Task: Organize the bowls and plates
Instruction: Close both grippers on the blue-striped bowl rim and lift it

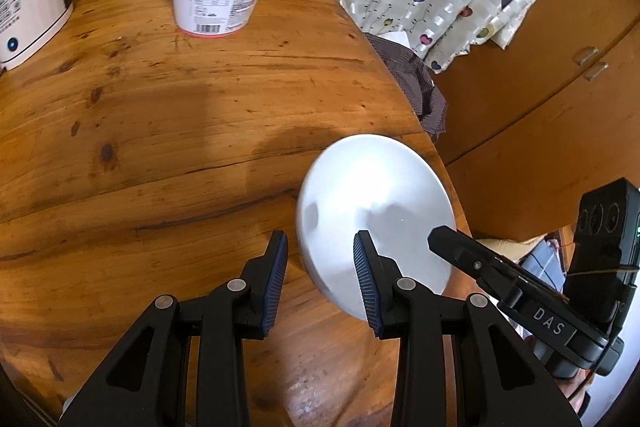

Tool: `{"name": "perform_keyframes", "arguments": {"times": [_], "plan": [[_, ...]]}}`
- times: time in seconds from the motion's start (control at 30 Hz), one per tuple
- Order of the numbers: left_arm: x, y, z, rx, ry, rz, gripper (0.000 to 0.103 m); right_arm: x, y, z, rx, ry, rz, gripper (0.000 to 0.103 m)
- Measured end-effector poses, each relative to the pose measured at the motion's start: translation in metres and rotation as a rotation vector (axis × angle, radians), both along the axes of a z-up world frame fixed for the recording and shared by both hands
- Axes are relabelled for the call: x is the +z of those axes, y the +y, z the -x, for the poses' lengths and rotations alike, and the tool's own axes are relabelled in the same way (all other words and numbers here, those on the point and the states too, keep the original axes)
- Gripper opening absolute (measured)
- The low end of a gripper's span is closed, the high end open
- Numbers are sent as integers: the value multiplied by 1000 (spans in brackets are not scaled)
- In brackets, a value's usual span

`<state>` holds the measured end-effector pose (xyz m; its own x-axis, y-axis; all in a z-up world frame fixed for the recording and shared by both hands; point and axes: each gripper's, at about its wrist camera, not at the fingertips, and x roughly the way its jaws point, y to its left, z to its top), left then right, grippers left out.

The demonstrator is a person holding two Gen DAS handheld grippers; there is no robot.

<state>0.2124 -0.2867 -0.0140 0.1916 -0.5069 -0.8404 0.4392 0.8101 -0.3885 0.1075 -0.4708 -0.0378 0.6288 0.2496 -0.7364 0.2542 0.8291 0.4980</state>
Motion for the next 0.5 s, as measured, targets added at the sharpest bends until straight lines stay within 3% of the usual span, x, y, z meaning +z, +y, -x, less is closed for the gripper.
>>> {"name": "perform_keyframes", "arguments": {"times": [0.5], "plan": [[13, 4, 6, 2, -28, 10, 35, 15, 10, 2, 28, -29, 20, 16]]}}
